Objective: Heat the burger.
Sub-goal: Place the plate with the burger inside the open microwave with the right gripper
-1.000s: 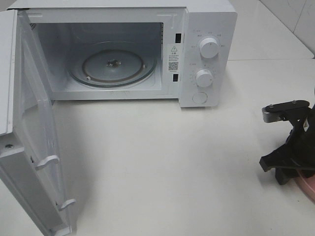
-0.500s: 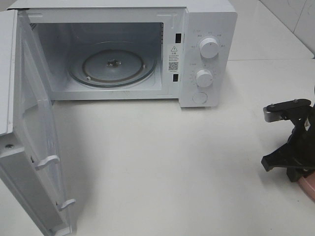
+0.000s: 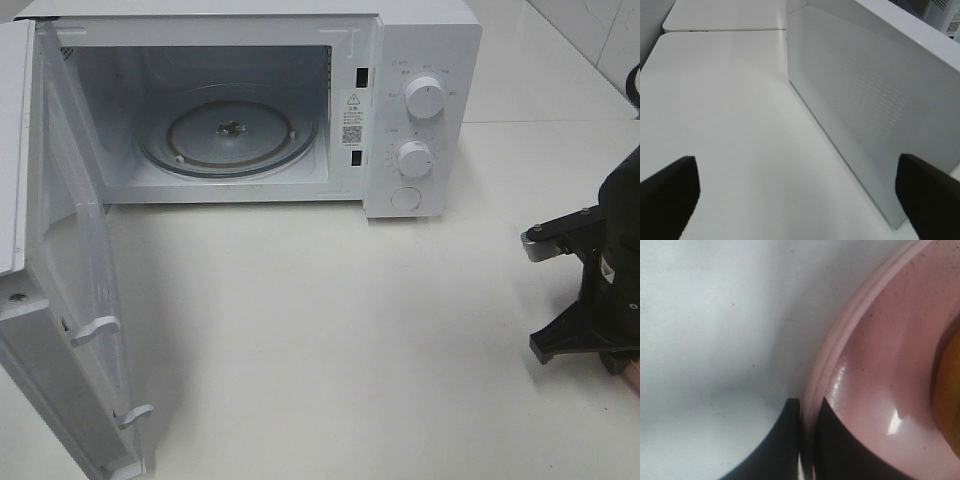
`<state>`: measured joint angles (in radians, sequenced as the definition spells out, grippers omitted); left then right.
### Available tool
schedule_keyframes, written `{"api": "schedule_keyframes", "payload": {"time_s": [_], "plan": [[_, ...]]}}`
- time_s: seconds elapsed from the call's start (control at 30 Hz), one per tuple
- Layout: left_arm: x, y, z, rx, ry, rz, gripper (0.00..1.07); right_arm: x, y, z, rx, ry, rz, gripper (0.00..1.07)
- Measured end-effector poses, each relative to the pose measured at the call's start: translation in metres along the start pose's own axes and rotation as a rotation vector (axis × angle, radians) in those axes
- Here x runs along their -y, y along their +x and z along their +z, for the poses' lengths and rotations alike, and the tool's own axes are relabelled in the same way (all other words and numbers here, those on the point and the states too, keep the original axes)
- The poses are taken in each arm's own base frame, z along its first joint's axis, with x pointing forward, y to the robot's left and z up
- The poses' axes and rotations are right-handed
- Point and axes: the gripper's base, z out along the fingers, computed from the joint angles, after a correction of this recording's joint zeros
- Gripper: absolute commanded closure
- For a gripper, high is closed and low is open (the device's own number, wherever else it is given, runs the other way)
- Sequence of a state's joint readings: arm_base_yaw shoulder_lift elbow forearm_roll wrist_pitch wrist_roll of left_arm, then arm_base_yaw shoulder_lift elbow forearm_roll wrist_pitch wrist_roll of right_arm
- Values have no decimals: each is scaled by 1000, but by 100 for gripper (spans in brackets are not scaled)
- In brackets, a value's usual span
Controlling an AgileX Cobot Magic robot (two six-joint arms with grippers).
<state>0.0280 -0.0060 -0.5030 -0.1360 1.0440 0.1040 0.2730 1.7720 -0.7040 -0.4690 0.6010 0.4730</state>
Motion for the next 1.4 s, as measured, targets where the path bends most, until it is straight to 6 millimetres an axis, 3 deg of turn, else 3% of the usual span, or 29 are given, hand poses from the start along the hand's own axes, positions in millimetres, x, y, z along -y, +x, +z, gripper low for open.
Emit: {"api": "schedule_keyframes", "payload": {"time_s": [0.73,1.23,1.4], "plan": [[0,0,0,0,0,0,7,-12,14,-48,92,178,-56,107],[0,0,0,0,0,0,7,-47,36,-85,190,209,-206,107],[0,0,0,0,0,0,7,-69,51,-97,233,200,-300,107]]}}
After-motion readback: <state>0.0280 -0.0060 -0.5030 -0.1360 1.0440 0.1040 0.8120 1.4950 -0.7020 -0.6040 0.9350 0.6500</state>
